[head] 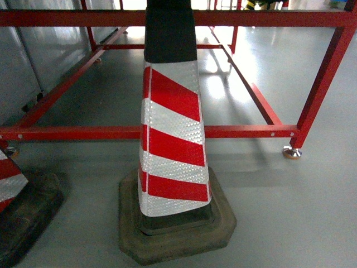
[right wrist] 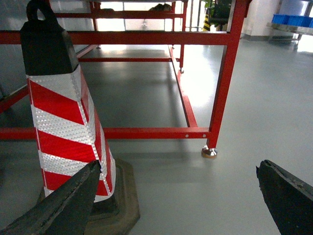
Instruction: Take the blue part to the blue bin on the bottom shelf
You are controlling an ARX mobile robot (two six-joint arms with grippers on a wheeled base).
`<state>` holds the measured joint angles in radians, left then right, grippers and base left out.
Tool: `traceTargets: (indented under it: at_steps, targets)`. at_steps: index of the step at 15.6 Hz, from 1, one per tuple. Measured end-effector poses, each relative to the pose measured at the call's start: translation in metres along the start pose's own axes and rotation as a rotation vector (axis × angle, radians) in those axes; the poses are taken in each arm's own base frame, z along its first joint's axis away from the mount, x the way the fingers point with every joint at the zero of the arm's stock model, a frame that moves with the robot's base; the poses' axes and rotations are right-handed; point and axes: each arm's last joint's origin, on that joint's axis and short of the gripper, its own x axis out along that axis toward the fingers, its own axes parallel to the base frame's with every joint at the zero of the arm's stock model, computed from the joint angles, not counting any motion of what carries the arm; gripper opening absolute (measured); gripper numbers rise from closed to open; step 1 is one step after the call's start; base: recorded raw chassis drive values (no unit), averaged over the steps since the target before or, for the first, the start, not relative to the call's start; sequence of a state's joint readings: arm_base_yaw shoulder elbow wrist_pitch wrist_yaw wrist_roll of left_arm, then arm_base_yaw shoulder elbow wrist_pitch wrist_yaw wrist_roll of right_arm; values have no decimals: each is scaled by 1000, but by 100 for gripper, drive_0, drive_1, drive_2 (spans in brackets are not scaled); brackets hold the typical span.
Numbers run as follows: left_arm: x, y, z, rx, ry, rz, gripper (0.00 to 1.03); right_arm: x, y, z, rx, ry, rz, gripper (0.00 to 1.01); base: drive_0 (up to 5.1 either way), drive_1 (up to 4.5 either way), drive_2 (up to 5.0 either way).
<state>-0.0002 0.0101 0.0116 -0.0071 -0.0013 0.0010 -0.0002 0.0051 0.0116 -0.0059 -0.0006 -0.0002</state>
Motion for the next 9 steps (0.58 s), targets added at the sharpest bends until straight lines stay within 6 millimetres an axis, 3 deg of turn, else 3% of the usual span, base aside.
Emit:
traceTargets:
  at_steps: [9]
  targets:
    - [0, 0, 0, 0, -3, -1, 98, 0, 0, 0, 3, -1, -1, 98, 0, 0, 0]
